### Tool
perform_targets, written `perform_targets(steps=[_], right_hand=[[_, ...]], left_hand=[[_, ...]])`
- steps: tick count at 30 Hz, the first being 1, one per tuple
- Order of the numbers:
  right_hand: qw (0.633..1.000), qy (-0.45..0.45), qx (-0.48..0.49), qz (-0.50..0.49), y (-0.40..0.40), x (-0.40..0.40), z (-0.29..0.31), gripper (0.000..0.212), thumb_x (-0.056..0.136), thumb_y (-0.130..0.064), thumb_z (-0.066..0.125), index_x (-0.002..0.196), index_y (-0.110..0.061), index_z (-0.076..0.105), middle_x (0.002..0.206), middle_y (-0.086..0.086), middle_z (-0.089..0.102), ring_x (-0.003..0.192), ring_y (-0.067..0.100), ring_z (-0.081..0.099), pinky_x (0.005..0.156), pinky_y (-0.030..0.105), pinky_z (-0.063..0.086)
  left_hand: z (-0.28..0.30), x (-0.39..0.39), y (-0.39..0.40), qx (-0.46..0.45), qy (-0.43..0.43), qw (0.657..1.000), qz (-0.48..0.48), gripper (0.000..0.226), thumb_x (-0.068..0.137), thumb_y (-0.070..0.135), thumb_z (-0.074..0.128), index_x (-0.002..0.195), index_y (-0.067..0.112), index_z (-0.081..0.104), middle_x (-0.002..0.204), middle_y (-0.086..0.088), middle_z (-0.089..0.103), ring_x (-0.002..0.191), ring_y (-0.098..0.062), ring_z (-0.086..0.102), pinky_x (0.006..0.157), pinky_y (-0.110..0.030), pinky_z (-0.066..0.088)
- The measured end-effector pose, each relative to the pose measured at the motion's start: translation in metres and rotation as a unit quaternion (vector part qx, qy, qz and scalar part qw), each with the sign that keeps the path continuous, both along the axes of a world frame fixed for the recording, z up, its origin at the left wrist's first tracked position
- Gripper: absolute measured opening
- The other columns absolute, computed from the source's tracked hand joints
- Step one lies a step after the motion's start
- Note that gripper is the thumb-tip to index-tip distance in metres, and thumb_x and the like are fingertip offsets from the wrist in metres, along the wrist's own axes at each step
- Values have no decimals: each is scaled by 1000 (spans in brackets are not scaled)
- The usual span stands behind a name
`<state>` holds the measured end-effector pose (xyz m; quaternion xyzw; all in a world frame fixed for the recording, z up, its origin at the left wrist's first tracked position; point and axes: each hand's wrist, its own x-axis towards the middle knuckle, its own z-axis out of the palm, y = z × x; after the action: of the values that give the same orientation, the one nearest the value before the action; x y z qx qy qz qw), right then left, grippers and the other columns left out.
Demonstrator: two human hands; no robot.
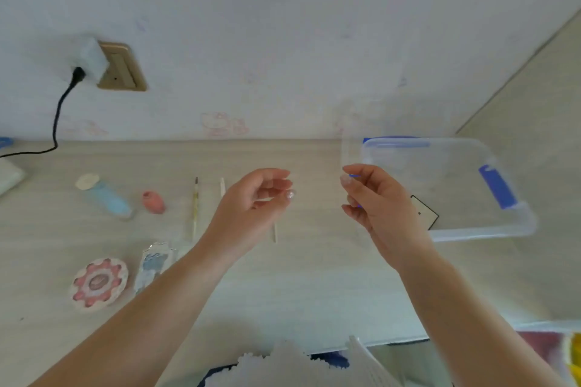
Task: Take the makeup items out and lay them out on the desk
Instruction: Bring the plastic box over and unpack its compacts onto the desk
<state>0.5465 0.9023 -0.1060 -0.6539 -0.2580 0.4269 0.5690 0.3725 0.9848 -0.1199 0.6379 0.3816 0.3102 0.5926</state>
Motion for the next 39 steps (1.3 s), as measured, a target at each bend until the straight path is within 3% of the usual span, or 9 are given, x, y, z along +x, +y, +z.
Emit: perform_targets(steps=[4, 9, 13, 17, 22, 25, 30, 34, 39], right_hand=[[999, -25, 6, -26, -34, 67, 11, 9, 87, -17, 62, 90, -25, 65, 63, -11, 54, 58, 13, 49, 61, 25, 46], [998, -41, 8, -36, -55, 157, 10, 10, 86, -17, 64, 92, -25, 66, 69, -12, 58, 60, 0, 54, 65, 19, 49], [980, -172, -90, 38, -46, 209, -11, 21, 84, -20, 67, 104, -19, 63, 89, -6, 60, 79, 8, 58, 72, 22, 48], [868, -416, -153, 225, -32, 243, -43, 40, 83, -22, 68, 121, -21, 55, 121, 1, 53, 100, 14, 56, 87, 29, 45], [578, -617, -247, 473, -11, 268, -87, 64, 79, -18, 64, 137, -21, 38, 137, 6, 38, 121, 26, 43, 92, 39, 44], [478, -659, -244, 527, -2, 268, -106, 68, 75, -13, 66, 136, -16, 36, 139, 12, 34, 122, 30, 41, 90, 44, 46], [446, -661, -192, 571, 11, 256, -117, 72, 67, -21, 76, 130, -21, 41, 121, 10, 40, 112, 27, 44, 76, 37, 42], [431, -661, -176, 589, 13, 257, -117, 72, 68, -31, 76, 129, -20, 41, 122, 10, 39, 112, 26, 42, 78, 36, 41], [426, -655, -175, 599, 7, 260, -117, 78, 64, -42, 77, 129, -20, 39, 122, 6, 39, 112, 23, 41, 84, 37, 45]], left_hand=[[7, 66, -20, 15, 13, 1000, -17, 25, 85, 12, 64, 96, 35, 63, 94, 9, 71, 87, 3, 64, 74, -13, 48], [15, 144, -32, 50, 14, 996, -66, 24, 86, 9, 62, 98, 29, 64, 96, 12, 70, 89, 3, 64, 75, -11, 49], [9, 201, -30, 92, 79, 986, -111, 22, 84, 18, 66, 103, 29, 62, 100, 13, 66, 93, 3, 61, 82, -15, 49], [-13, 255, -23, 108, 281, 934, -191, 49, 82, 27, 69, 127, 20, 51, 119, 3, 57, 114, -12, 54, 96, -26, 43], [-51, 285, -22, 171, 560, 745, -320, 62, 79, 25, 67, 133, 11, 41, 132, -10, 46, 116, -28, 52, 89, -34, 46], [-75, 293, -26, 158, 630, 685, -331, 63, 75, 25, 71, 127, 10, 38, 126, -13, 42, 113, -33, 51, 86, -39, 47], [-104, 299, -27, 169, 671, 642, -330, 66, 79, 36, 67, 131, 10, 36, 128, -13, 37, 120, -34, 41, 92, -42, 41], [-113, 302, -22, 175, 661, 653, -326, 50, 84, 29, 58, 127, 11, 41, 123, -12, 40, 116, -33, 42, 85, -39, 41], [-113, 302, -21, 166, 662, 669, -294, 58, 82, 33, 64, 128, 9, 36, 123, -13, 38, 114, -31, 45, 74, -34, 36]])
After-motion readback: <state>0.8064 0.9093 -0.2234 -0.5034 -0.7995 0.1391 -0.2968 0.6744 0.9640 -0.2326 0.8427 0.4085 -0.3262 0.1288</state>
